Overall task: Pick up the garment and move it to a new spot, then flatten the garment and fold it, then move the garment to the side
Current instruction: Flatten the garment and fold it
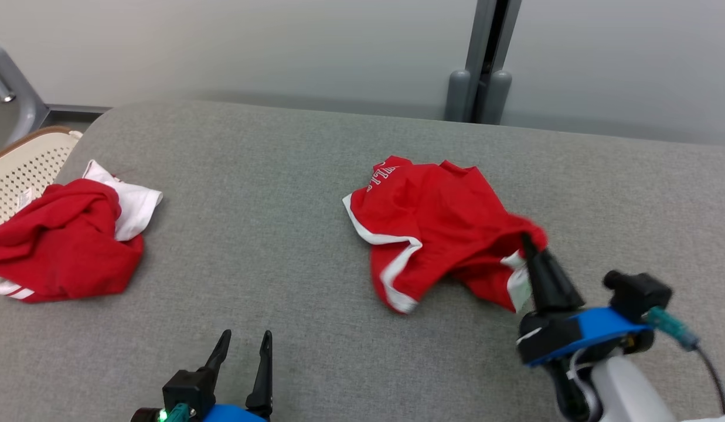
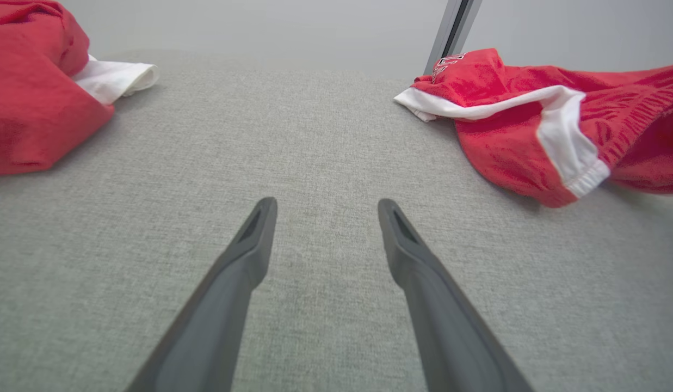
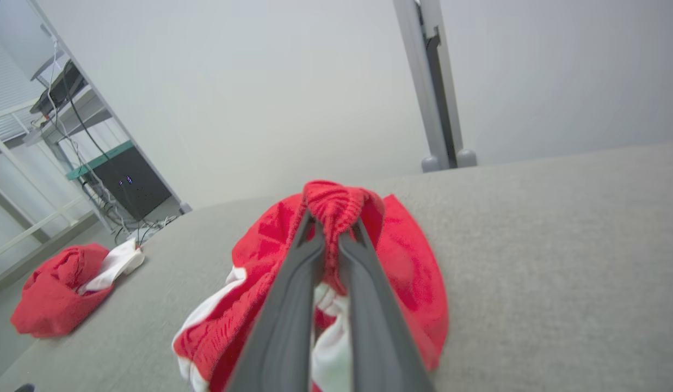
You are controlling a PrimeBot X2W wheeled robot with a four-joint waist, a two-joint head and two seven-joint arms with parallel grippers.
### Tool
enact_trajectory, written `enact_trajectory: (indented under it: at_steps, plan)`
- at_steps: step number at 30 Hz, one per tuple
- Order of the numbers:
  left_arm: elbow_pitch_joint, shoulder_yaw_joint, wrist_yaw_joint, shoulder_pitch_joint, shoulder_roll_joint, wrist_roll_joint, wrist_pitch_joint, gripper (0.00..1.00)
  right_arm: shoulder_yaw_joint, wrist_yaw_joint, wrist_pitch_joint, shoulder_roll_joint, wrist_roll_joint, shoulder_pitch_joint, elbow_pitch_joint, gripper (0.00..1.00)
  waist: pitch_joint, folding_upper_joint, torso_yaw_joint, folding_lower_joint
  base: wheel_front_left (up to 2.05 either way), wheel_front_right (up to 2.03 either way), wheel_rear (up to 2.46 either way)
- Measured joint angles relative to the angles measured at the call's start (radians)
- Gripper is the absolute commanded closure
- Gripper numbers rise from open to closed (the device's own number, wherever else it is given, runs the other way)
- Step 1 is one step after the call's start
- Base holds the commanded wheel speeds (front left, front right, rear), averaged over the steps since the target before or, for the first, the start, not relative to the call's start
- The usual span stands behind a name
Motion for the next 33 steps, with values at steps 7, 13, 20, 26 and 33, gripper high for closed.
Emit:
enact_trajectory:
  at_steps: [7,13,20,26,33]
  plan:
    - [0.007,0.009,0.000,0.028,0.000,0.004,0.000,0.00,-0.321,0.000,0.000,-0.001,0.024,-0.068,-0.154,1.00,-0.046,0.0000,-0.055,-0.0001,0.00,0.00,0.00]
    - [0.010,0.004,-0.002,0.031,0.000,0.000,0.000,0.00,-0.500,0.000,0.000,-0.005,-0.053,-0.117,-0.263,1.00,-0.069,0.0000,-0.075,-0.0002,0.00,0.00,0.00]
    - [0.024,-0.006,-0.002,0.035,0.000,-0.003,0.000,0.00,-0.261,0.000,0.000,-0.003,-0.042,-0.028,-0.221,1.00,-0.066,0.0000,-0.045,-0.0003,0.00,0.00,0.00]
    - [0.042,-0.022,-0.005,0.036,0.000,0.004,0.000,0.00,0.095,0.000,0.000,-0.002,0.020,0.023,-0.085,1.00,-0.059,0.0000,0.001,-0.0002,0.00,0.00,0.00]
    - [0.053,-0.016,-0.009,0.036,0.000,0.008,0.000,0.00,0.385,0.000,0.001,0.001,0.133,-0.032,-0.041,0.00,-0.059,0.0000,0.028,-0.0002,0.00,0.00,0.00]
